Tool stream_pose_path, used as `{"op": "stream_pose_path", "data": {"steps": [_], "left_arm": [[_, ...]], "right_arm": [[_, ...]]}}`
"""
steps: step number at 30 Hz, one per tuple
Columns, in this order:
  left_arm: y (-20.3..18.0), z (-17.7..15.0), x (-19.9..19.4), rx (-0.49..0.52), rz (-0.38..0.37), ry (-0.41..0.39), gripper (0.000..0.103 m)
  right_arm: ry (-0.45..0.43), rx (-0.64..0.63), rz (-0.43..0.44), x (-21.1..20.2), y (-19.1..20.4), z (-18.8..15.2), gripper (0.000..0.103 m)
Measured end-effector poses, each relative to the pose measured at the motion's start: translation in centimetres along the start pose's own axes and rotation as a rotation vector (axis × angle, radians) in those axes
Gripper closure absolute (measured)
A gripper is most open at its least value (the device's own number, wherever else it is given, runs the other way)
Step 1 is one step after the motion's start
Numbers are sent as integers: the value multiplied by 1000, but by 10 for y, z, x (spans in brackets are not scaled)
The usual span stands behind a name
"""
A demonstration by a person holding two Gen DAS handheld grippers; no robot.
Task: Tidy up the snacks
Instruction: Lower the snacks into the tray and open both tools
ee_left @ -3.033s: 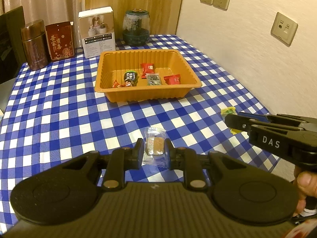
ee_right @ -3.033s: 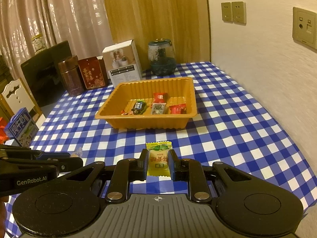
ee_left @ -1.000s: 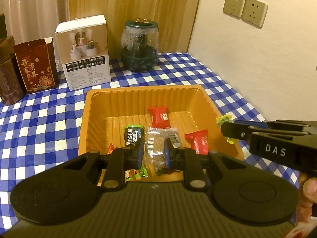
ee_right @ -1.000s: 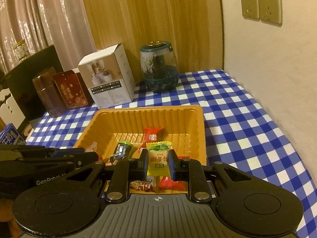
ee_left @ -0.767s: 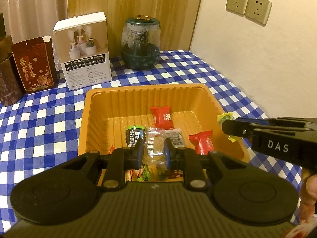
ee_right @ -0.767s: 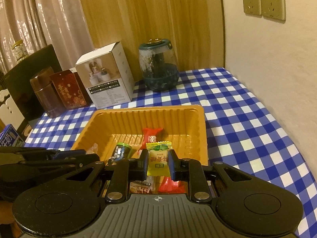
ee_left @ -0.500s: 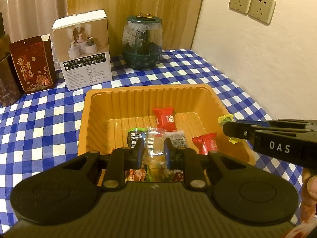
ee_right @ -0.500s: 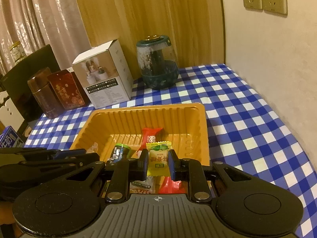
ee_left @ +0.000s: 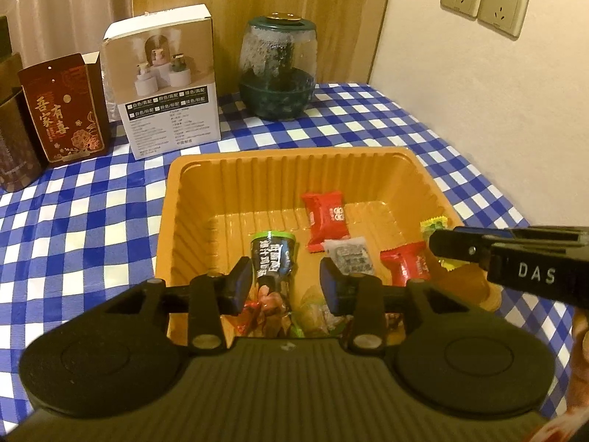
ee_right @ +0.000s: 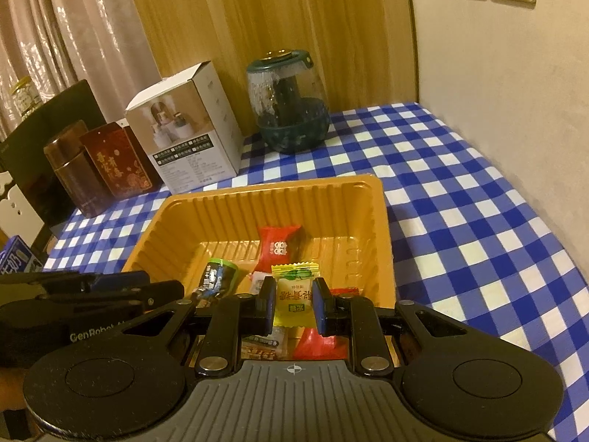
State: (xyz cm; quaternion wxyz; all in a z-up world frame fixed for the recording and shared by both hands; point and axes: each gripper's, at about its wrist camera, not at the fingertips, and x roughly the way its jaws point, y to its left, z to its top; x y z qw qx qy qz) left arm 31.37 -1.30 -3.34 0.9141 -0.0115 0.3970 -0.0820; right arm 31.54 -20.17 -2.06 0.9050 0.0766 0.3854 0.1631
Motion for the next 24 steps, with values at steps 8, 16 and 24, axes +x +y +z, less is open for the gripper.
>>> {"op": "stream_pose_path", "data": {"steps": [8, 16, 24], "left_arm": [[1, -4, -8, 15, 6, -8, 55], [-3, -10, -28, 10, 18, -23, 30], [-15, -27, -81, -17, 38, -61, 3]], "right_arm": [[-20, 59, 57, -1, -2, 6, 61], [-26, 60, 31, -23, -2, 2, 50], [-8, 70, -5, -70, 3, -19, 47]]}}
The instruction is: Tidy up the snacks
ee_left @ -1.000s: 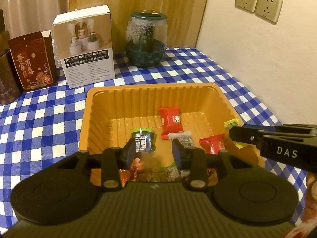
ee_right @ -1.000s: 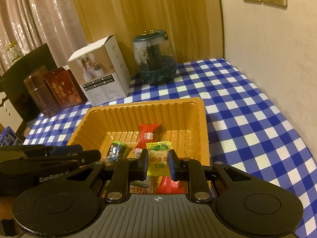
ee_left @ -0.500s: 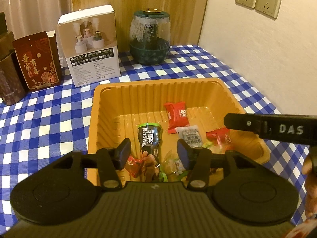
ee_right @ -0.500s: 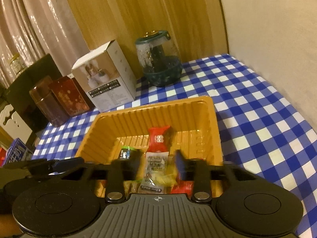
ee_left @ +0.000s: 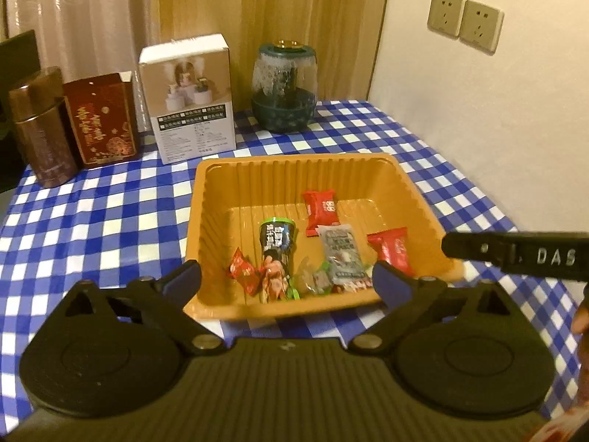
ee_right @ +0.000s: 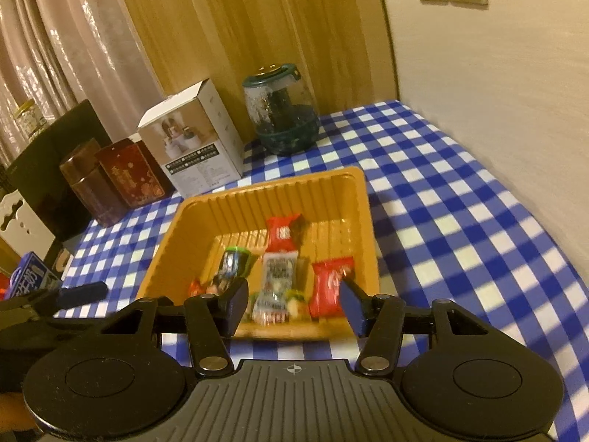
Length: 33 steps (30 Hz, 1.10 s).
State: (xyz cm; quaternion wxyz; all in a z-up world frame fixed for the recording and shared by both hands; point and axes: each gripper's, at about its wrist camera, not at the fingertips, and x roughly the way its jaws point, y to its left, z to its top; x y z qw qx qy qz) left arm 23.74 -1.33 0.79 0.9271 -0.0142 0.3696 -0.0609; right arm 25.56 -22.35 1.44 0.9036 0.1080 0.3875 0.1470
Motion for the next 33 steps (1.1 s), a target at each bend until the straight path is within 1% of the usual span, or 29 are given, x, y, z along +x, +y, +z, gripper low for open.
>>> {"op": "stream_pose_path", "data": {"steps": [1, 4, 7, 10, 16, 20, 25, 27, 33], "left_arm": [[-1, -2, -7, -5, 2, -3, 0], [-4, -11, -32, -15, 23, -13, 0], [-5, -22, -55, -35, 16, -17, 0], [-10, -34, -76, -41, 41, -14, 0], [-21, -55, -117, -39, 43, 5, 0], [-26, -68, -141, -51, 59, 1, 0], [-29, -81, -166, -69, 69, 2, 0], [-30, -85, -173, -73, 85, 3, 0], [-34, -94, -189, -57, 113, -1, 0]], "right_arm": [[3, -2, -5, -8, 1, -5, 46], [9, -3, -8, -29, 4, -16, 44], [13, -18, -13, -51, 11, -28, 39], [15, -28, -15, -73, 16, -40, 36], [22, -45, -26, -110, 27, -65, 33], [28, -47, -32, -132, 31, -79, 32], [34, -68, -46, -153, 38, -94, 30], [37, -79, -44, -160, 40, -100, 30], [34, -90, -54, -176, 42, -112, 29]]}}
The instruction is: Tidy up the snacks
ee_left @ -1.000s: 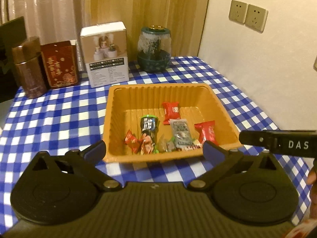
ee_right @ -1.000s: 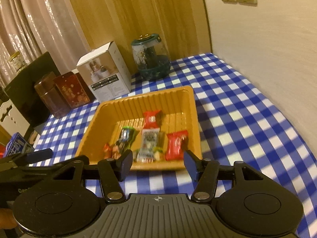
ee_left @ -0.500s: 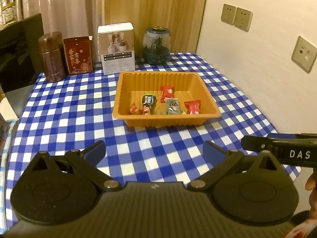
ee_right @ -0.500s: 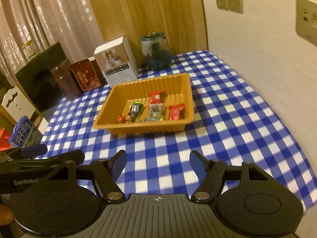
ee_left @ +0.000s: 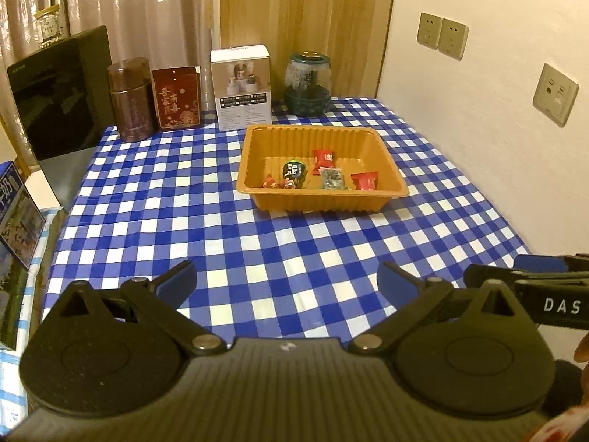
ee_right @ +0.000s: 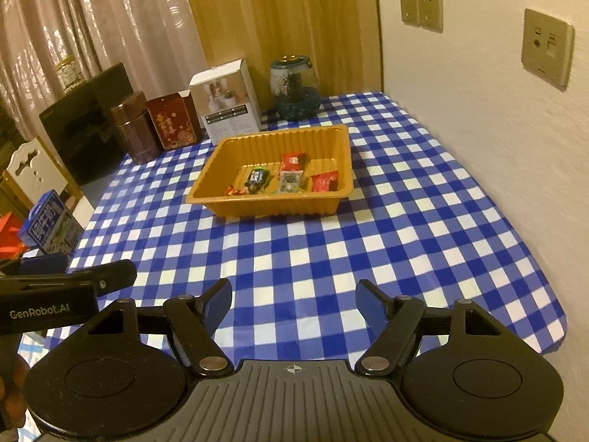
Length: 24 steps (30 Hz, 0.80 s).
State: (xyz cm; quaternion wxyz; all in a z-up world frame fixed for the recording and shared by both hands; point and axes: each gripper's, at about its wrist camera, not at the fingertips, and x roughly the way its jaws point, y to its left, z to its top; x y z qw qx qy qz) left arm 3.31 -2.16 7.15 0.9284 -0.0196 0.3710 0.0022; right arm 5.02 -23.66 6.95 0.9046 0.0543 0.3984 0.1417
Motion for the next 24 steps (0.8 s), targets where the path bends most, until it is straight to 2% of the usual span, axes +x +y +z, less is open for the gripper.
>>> {"op": "stream_pose_path", "data": {"steps": [24], "left_arm": [[-5, -7, -12, 12, -4, -1, 0]], "right_arm": [[-10, 12, -8, -18, -4, -4, 29]]}}
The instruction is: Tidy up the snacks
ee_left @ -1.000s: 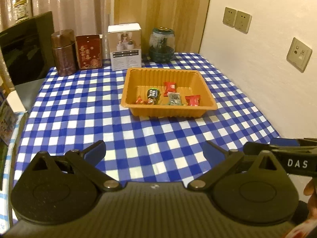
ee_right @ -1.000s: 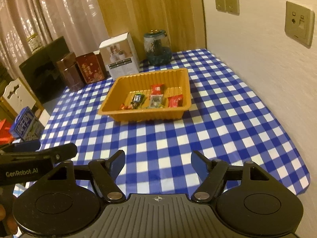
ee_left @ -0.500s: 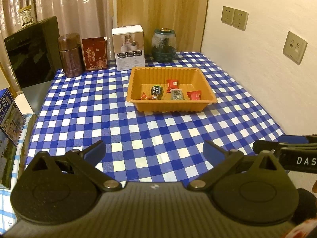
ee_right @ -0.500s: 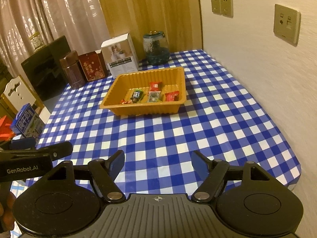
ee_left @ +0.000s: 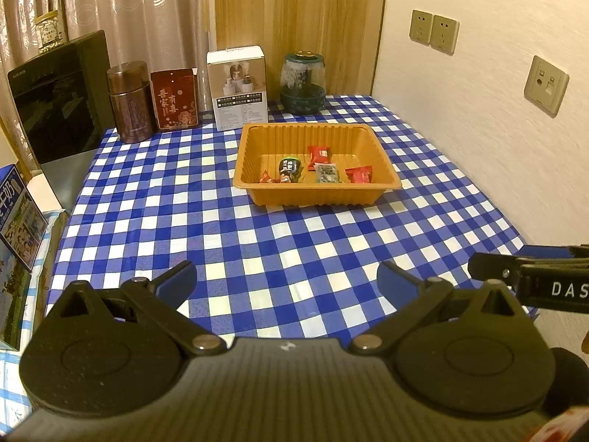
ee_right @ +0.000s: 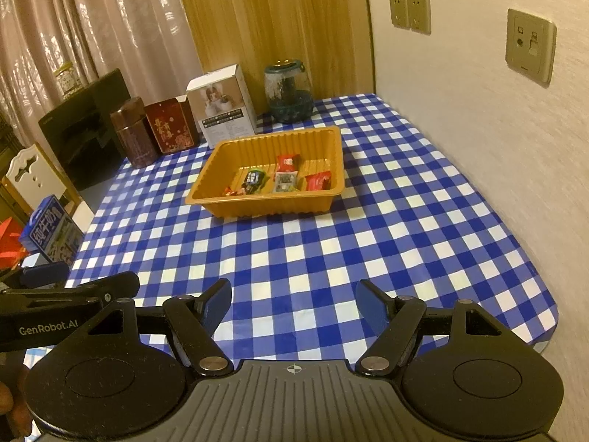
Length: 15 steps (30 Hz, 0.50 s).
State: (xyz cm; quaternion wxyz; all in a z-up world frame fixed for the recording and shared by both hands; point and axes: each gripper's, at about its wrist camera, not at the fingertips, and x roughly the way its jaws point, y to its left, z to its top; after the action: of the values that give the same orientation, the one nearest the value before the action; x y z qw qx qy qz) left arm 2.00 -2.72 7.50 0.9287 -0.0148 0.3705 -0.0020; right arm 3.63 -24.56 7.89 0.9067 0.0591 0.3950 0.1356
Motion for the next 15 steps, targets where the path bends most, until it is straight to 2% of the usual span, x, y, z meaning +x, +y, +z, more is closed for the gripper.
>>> {"op": "stream_pose_path", "data": {"steps": [15], "left_arm": [[0, 0, 1, 3, 1, 0, 0]], "right_arm": [[3, 0, 0, 2, -1, 0, 29]]}}
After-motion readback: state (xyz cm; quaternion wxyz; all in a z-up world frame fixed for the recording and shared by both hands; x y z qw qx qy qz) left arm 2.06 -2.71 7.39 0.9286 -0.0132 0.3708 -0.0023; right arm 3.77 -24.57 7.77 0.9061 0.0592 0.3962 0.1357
